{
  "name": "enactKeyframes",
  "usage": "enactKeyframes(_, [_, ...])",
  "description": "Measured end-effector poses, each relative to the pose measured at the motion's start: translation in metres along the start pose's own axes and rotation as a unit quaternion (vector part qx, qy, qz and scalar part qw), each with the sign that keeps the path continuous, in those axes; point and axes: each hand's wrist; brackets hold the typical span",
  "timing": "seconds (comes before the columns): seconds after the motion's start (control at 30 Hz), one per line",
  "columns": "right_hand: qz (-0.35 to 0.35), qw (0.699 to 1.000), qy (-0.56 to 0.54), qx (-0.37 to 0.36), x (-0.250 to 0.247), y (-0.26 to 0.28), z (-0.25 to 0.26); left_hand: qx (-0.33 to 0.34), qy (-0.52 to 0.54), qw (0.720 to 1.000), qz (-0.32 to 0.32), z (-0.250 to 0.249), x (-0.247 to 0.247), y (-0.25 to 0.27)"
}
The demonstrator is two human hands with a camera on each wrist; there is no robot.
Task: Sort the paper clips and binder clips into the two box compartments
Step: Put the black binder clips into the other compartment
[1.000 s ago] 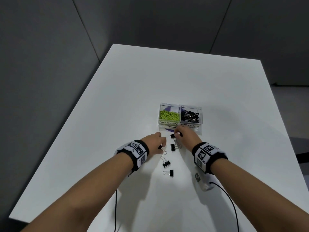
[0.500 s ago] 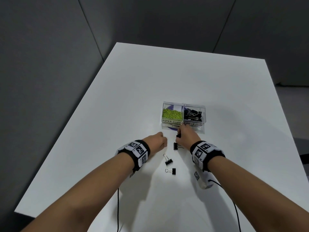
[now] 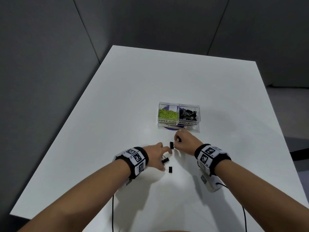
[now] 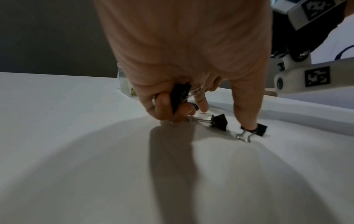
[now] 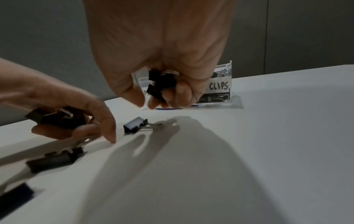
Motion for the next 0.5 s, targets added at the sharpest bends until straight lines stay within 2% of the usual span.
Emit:
enactKeyframes(0.2, [0.026,0.999,0.033,-0.009,0.011,-0.002,0.003,0.002,-0.011,1.0,-0.022,-0.007,0.012,-0.001])
enactKeyframes(0.5, [0.001,1.0,0.024,-0.001,0.021,0.016,-0.004,0.001,-0.03,0.999,-0.041,-0.003,0.011,-0.002])
Point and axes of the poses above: each hand's wrist, its own y-axis away from the middle knuckle, its own x-axis out of the palm, z = x × y, and after that the axes turned 12 degrees about z, right-handed
